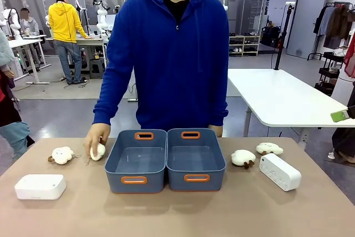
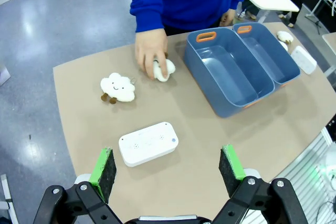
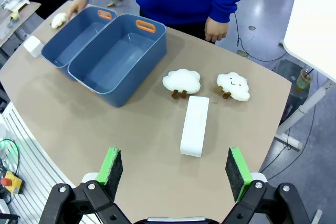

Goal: Sort the digital clocks into the basket.
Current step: Pick up the Digital clock from the table and place it into the empty Plastic storage basket.

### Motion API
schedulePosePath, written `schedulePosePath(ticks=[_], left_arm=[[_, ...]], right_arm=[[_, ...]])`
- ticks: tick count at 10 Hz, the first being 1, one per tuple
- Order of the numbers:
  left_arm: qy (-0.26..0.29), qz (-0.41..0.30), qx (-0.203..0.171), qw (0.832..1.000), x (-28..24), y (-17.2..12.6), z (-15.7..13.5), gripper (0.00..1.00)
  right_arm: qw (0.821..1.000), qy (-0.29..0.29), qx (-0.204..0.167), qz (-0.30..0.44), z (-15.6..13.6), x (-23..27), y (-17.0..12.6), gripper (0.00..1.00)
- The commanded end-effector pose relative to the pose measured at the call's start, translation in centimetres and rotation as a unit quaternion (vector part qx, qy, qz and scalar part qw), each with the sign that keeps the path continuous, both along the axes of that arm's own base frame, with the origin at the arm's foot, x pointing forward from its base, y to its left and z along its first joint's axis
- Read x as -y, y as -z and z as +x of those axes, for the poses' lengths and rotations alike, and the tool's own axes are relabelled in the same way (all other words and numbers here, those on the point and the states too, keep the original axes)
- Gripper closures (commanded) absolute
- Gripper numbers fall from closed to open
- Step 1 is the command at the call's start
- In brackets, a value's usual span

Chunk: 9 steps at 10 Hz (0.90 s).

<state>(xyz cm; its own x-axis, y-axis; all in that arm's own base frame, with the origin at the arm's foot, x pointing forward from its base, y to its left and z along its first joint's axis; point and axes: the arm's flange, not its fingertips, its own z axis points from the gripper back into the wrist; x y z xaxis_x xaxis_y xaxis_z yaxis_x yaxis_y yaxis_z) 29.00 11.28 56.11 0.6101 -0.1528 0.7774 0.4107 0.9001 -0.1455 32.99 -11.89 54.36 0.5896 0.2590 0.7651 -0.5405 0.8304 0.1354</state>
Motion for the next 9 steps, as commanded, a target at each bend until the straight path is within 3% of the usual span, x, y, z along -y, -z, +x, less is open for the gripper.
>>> schedulePosePath(ticks=[1,9], left_arm=[[0.002,0.0,-0.002,1.0,0.09,0.1,0.17,0.0],[0.002,0.0,-0.002,1.0,0.09,0.1,0.17,0.0]], right_arm=[[1.0,-0.005,0.003,0.001,0.02,0.05,0.07,0.0],[1.0,-0.005,0.003,0.001,0.02,0.05,0.07,0.0]])
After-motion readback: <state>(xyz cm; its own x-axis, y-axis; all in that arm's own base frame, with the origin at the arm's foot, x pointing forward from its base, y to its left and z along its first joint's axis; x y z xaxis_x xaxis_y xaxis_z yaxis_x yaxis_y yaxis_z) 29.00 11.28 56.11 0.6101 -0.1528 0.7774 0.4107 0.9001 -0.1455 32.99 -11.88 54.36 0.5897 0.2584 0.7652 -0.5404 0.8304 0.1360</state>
